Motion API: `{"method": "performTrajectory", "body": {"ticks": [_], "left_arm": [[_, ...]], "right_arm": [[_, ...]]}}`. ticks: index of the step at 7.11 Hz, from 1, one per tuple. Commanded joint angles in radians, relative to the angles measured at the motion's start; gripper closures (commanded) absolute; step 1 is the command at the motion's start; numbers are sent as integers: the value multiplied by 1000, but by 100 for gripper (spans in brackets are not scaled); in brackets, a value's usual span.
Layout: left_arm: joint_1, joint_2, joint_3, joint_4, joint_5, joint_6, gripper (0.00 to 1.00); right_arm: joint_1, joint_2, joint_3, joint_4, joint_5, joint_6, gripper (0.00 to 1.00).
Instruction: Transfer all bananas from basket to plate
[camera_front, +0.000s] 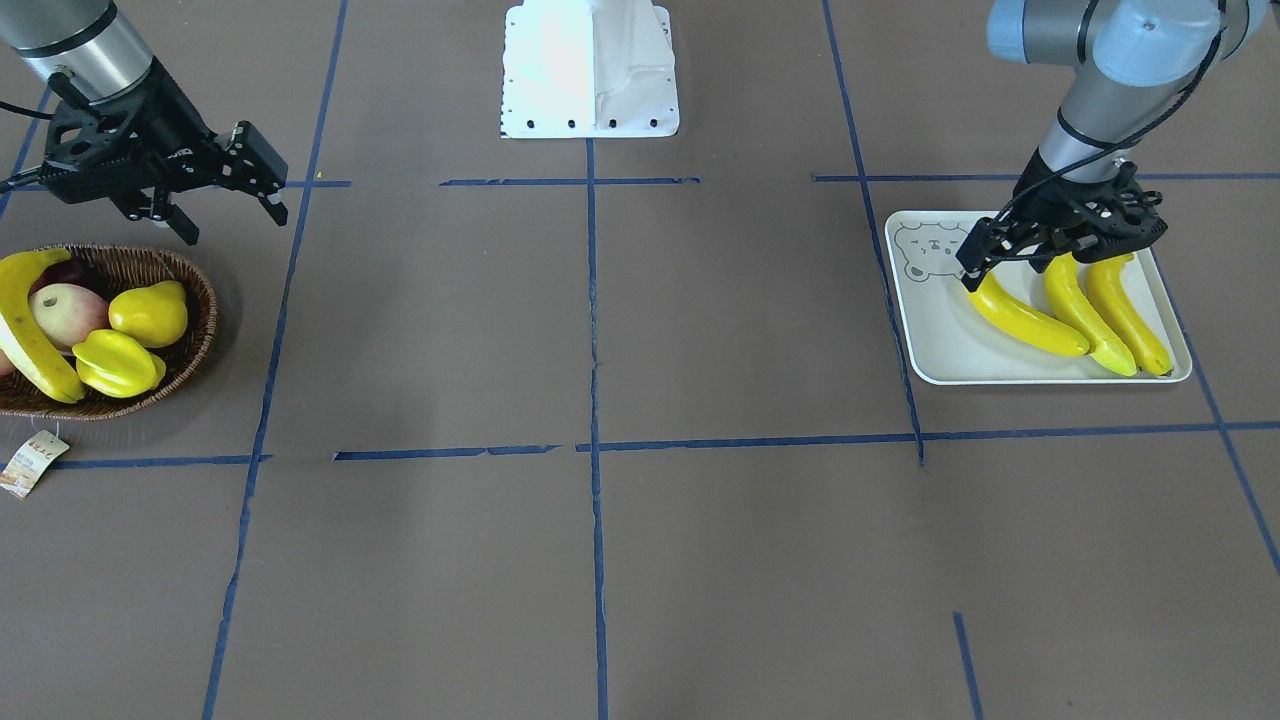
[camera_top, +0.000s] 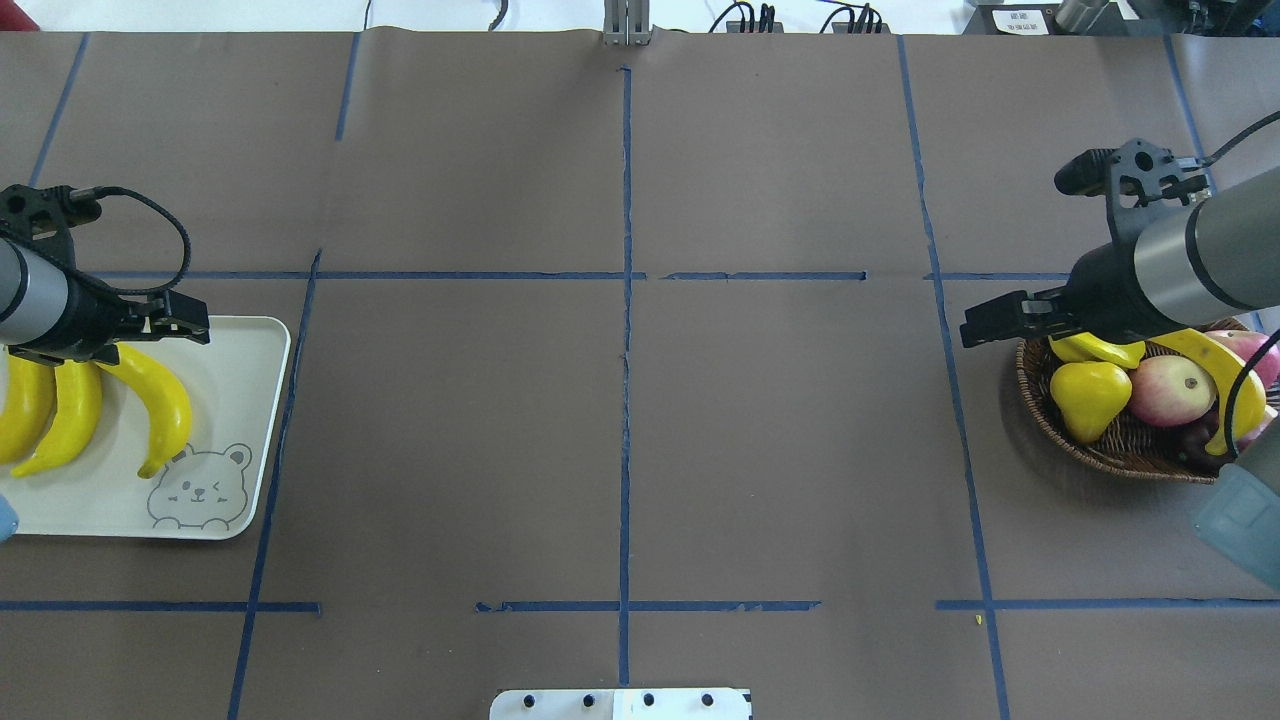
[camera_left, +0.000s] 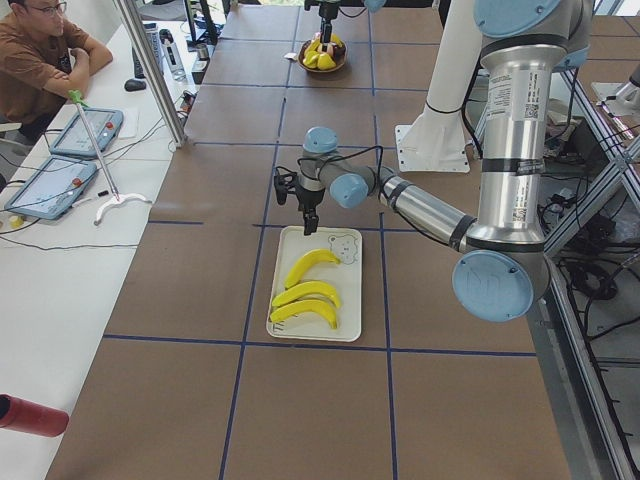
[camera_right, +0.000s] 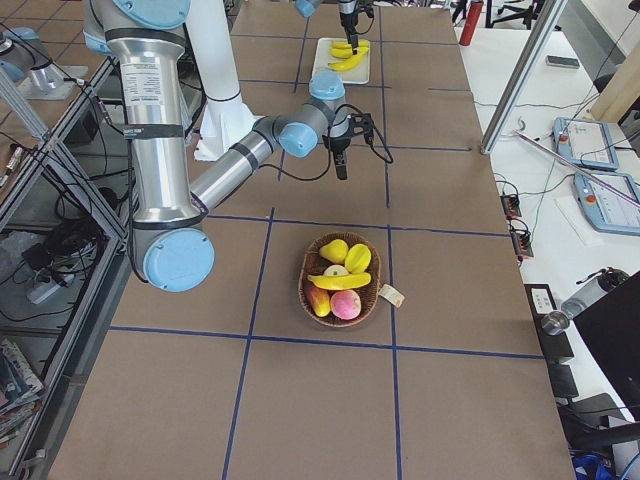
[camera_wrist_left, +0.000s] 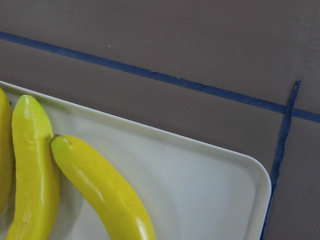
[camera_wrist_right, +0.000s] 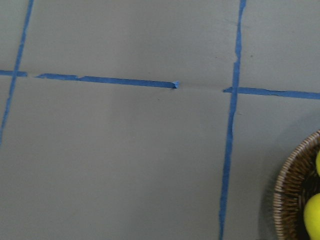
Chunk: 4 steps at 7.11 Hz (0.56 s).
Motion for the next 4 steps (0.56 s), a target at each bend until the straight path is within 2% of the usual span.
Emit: {"method": "performTrajectory", "body": {"ticks": [1, 3, 4], "left_arm": [[0, -71, -32, 18, -35, -59, 1], [1, -149, -38, 101, -41, -80, 1], [1, -152, -38, 101, -41, -89, 1]], "right_arm": [[58, -87, -19, 5, -4, -145, 0], [203, -176, -38, 0, 57, -314, 0], [268, -184, -117, 3, 139, -380, 0]]}}
